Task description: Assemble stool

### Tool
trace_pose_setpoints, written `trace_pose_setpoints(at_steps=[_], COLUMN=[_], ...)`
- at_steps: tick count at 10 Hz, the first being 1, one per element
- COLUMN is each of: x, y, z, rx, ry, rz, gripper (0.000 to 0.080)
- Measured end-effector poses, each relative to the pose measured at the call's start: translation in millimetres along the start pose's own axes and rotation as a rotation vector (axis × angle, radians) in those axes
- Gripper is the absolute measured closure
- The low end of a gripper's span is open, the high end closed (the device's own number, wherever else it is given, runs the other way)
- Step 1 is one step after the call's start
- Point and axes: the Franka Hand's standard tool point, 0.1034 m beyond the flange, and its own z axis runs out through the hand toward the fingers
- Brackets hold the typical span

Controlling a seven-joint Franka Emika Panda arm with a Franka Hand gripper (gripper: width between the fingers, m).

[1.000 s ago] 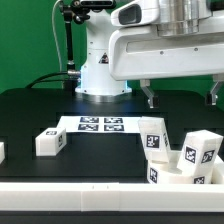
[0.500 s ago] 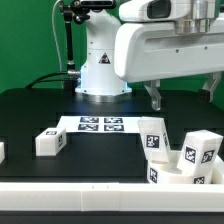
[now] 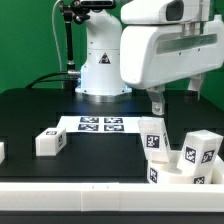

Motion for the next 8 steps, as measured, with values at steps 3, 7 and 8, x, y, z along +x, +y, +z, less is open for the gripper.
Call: trace_pose_setpoints(at_steps=[3, 7, 8], x=[-3.6, -9.0, -11.9], y=[3.4, 8.4, 10.2], z=[1.2, 13.8, 18.2], rx=[-0.003, -0.025, -0.023], ry=[-0.007, 0.004, 0.001], rz=[-0.155, -0.227, -0.224], gripper=[0.0151, 0.0151, 0.0151])
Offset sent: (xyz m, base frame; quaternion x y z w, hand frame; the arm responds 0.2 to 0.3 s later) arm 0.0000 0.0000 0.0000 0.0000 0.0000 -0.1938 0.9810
